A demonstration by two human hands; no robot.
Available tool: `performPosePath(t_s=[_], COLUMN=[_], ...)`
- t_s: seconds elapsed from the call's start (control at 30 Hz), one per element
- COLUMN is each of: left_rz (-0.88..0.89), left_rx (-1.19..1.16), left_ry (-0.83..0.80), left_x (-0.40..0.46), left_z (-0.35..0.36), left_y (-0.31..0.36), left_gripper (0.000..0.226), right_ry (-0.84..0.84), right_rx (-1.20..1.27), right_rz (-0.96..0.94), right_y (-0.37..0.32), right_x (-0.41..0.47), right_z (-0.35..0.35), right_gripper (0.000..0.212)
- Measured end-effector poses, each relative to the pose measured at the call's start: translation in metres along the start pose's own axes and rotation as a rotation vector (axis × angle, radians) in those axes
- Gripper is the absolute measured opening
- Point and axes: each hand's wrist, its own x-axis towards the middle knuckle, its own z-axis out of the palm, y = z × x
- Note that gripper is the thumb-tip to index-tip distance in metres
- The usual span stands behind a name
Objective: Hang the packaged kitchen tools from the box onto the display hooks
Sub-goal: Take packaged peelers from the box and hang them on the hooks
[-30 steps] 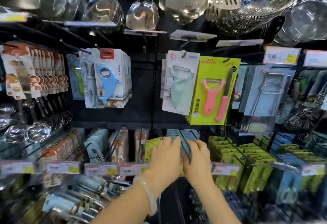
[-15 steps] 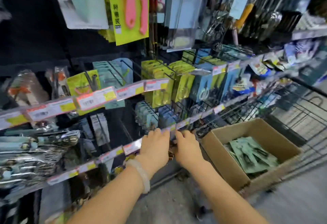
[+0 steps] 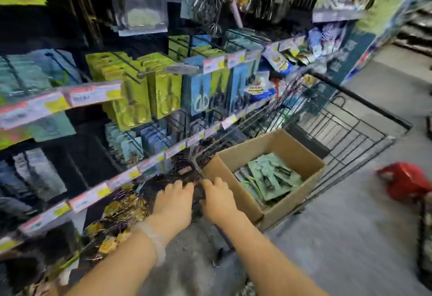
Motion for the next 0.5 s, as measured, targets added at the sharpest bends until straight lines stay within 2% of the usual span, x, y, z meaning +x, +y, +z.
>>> performPosePath(t_s=[0.13,0.27,0.5], left_rz=[-0.023,-0.128,-0.312], left_rx=[0.0,-0.068,-0.182], left_ry=[-0.039,-0.103,-0.199], left_x=[0.046,0.104,0.168], left_z=[0.012,0.028,0.056], left_y=[0.046,0.097,0.162], left_gripper=[0.052,0.056,0.048], right_ry=[-0.054,-0.115,-0.359], right_rx=[0.028,0.103,0.085], right_rz=[-0.025,-0.014,0.007], right_y=[0.064,0.146,0.258], right_x=[0.037,0.087,0.15], right_z=[0.003,0.005,0.017], right_gripper=[0.038,0.033,0.054])
